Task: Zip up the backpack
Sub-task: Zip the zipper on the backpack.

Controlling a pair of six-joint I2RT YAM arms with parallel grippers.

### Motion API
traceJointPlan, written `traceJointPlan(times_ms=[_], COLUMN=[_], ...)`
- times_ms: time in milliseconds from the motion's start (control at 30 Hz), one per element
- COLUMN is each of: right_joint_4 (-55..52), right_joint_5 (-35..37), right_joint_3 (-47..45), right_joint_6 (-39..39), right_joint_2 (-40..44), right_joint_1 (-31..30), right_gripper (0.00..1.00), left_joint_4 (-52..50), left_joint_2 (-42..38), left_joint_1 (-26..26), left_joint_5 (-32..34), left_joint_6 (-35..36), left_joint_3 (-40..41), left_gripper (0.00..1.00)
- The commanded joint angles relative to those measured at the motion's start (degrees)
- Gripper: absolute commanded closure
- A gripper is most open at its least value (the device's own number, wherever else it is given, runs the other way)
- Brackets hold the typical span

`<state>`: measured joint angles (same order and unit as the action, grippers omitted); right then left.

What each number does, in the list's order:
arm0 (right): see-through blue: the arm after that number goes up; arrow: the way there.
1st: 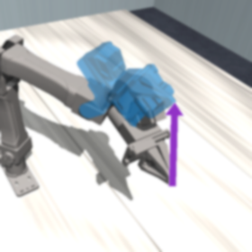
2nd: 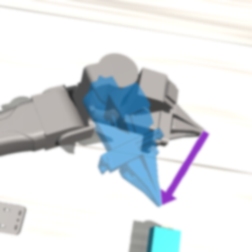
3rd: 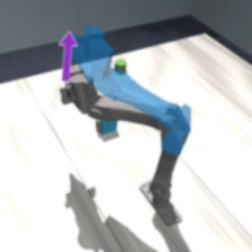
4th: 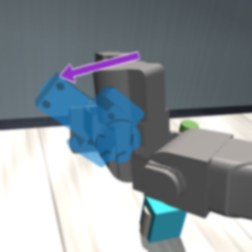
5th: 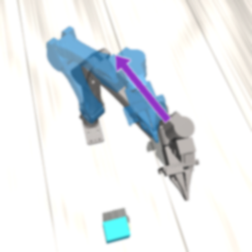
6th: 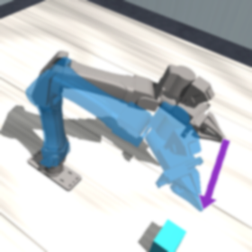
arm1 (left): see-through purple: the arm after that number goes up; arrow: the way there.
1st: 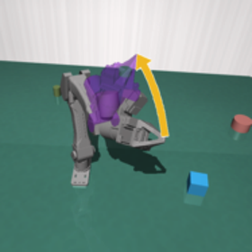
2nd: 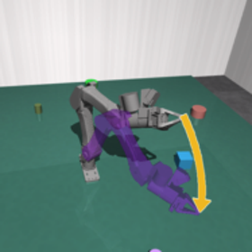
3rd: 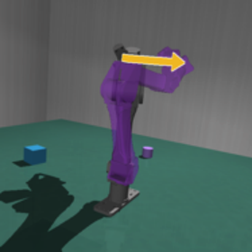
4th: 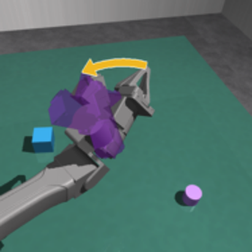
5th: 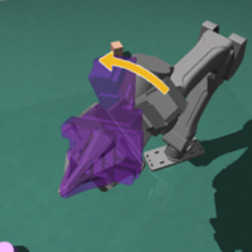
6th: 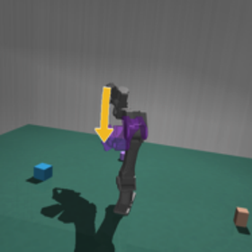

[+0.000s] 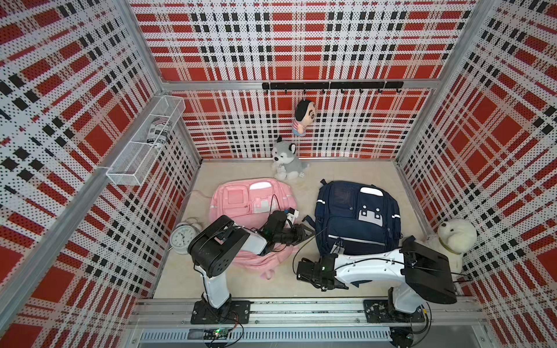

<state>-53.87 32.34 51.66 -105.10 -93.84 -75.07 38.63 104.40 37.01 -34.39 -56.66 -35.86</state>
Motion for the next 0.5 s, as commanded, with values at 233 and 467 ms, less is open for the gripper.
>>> traceJointPlan(times_ms=[233,467], right_joint_4=[2.30,4.43], right_joint_5=[-9.21,-9.70], right_joint_3=[-3.83,-6.75], right_joint_6=[3.06,4.79], right_joint_2=[-0.68,2.12], right_joint_1=[0.31,-0.04], right_gripper=[0.85,1.00], left_joint_4=[1.16,1.14], left_joint_2=[-2.40,-3.14], left_joint_1=[-1.11,1.72], left_joint_5=[-0.10,0.87], left_joint_6=[0.03,-0.90], left_joint_3=[1.66,1.58], left_gripper=[0.46,0.46])
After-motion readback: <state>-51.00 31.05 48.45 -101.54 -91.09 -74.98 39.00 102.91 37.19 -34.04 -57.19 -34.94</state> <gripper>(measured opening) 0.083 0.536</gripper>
